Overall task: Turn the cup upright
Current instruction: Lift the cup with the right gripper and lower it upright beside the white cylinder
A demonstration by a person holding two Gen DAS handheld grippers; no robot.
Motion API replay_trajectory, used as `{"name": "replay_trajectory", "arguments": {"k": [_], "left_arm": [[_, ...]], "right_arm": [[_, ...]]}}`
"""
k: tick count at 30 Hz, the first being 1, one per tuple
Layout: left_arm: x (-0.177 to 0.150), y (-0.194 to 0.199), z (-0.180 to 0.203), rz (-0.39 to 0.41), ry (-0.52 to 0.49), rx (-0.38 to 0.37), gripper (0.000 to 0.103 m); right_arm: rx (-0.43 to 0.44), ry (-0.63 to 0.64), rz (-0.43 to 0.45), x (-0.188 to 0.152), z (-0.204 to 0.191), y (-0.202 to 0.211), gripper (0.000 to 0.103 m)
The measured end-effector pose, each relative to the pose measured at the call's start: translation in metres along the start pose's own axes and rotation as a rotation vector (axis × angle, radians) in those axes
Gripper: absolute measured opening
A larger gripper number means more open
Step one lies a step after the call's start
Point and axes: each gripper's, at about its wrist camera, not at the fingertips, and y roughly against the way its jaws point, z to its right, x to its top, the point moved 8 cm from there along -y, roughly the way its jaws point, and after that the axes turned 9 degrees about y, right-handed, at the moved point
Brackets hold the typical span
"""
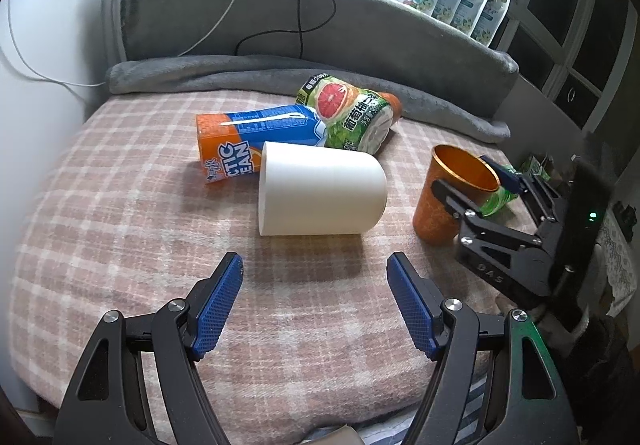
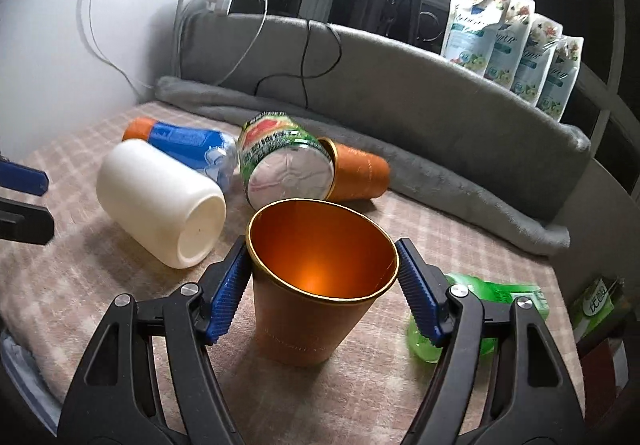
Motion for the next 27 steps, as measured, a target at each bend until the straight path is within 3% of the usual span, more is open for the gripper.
{"name": "replay_trajectory", "arguments": {"k": [4, 8, 12, 20, 27], "left_arm": [[0.0, 0.001, 0.0, 0.002, -0.002, 0.001, 0.074], [0.0, 0.001, 0.002, 0.003, -0.006, -0.003, 0.074], [0.0, 0.001, 0.003, 0.002, -0.011, -0.004, 0.074], [0.005, 0.004, 0.011, 0.023, -0.036, -0.008, 0.074], [0.014, 0.013, 0.028, 0.117, -0.1, 0.005, 0.074]], "right_arm": [[0.023, 0.011, -0.002, 0.001, -0.005, 0.005, 0.077], [0.068, -0.044, -0.007, -0.001, -0.003, 0.009, 0.088], [0.124, -0.099, -0.001, 0.0, 0.001, 0.014, 0.089], [0.228, -0.327, 0.0, -0.013, 0.026, 0.047, 0.093], [0.173, -0.506, -0.023, -0.03, 0.058, 0.068, 0.095]]}}
